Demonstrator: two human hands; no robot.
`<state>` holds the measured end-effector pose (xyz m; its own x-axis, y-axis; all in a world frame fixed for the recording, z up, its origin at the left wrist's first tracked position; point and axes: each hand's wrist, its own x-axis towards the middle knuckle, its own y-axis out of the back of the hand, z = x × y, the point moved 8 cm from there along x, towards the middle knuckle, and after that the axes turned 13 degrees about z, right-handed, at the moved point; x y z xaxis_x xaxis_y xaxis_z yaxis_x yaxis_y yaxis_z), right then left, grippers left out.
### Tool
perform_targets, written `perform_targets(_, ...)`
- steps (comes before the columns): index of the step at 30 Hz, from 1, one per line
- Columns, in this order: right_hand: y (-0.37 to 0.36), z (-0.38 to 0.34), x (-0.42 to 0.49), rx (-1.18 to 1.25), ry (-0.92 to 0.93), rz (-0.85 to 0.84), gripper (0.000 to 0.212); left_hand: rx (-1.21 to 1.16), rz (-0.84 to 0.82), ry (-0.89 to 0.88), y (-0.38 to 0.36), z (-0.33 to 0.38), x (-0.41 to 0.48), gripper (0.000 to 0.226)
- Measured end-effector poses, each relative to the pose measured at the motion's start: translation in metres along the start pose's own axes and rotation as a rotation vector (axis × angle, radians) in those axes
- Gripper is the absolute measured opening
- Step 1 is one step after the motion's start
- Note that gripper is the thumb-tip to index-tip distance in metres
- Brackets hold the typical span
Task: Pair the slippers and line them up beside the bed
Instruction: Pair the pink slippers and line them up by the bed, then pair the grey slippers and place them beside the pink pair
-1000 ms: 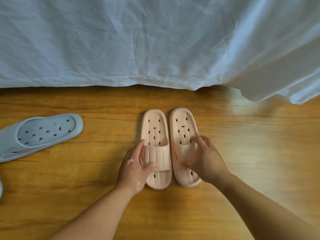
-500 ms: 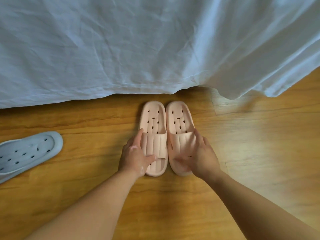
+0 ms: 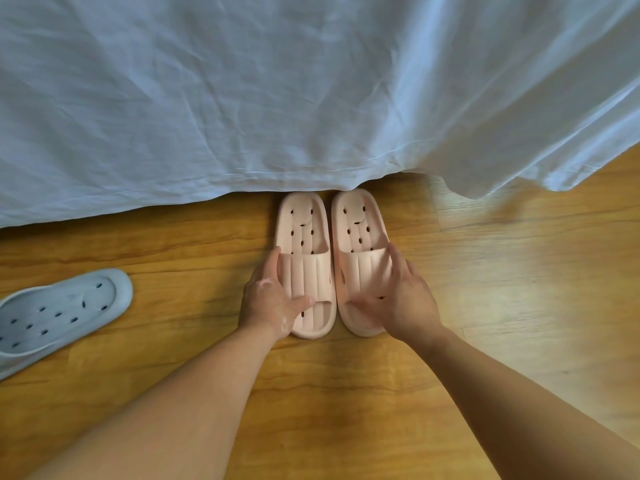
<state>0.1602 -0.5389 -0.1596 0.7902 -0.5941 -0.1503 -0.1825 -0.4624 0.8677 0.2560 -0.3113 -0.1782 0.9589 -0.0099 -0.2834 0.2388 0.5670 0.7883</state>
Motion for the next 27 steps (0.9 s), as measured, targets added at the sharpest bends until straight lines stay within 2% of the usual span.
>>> perform_targets(8, 0.003, 0.000, -0.003, -0.032, 0.012, -0.029, 0.116, -0.034, -0.059, 0.006, 0.001, 0.001, -0.003, 0.113)
perform_targets(10, 0.016, -0.014, -0.011, -0.170, 0.147, 0.023, 0.098, -0.014, -0.109, -0.005, 0.014, 0.000, -0.009, 0.111)
perform_targets(12, 0.024, -0.048, -0.031, -0.259, 0.364, 0.021, 0.066, 0.088, -0.142, 0.021, 0.040, -0.014, -0.021, 0.098)
perform_targets(14, 0.018, -0.085, -0.060, -0.276, 0.517, -0.156, 0.047, 0.219, -0.201, 0.045, 0.077, -0.038, -0.039, 0.086)
perform_targets(17, -0.008, -0.136, -0.100, -0.386, 0.674, -0.510, 0.046, 0.439, -0.324, 0.076, 0.140, -0.094, -0.071, 0.081)
perform_targets(19, -0.024, -0.170, -0.119, -0.495, 0.764, -0.634, 0.048, 0.548, -0.399, 0.086, 0.179, -0.136, -0.084, 0.079)
perform_targets(21, -0.047, -0.202, -0.134, -0.592, 0.866, -0.713, 0.047, 0.593, -0.460, 0.083, 0.211, -0.176, -0.082, 0.072)
perform_targets(23, -0.077, -0.235, -0.144, -0.665, 0.932, -0.758, 0.049, 0.619, -0.452, 0.079, 0.239, -0.216, -0.070, 0.069)
perform_targets(25, -0.106, -0.273, -0.149, -0.669, 0.942, -0.745, 0.053, 0.642, -0.379, 0.068, 0.267, -0.257, -0.052, 0.065)
perform_targets(27, -0.135, -0.317, -0.155, -0.632, 0.933, -0.692, 0.057, 0.636, -0.211, 0.082, 0.300, -0.299, -0.035, 0.061)
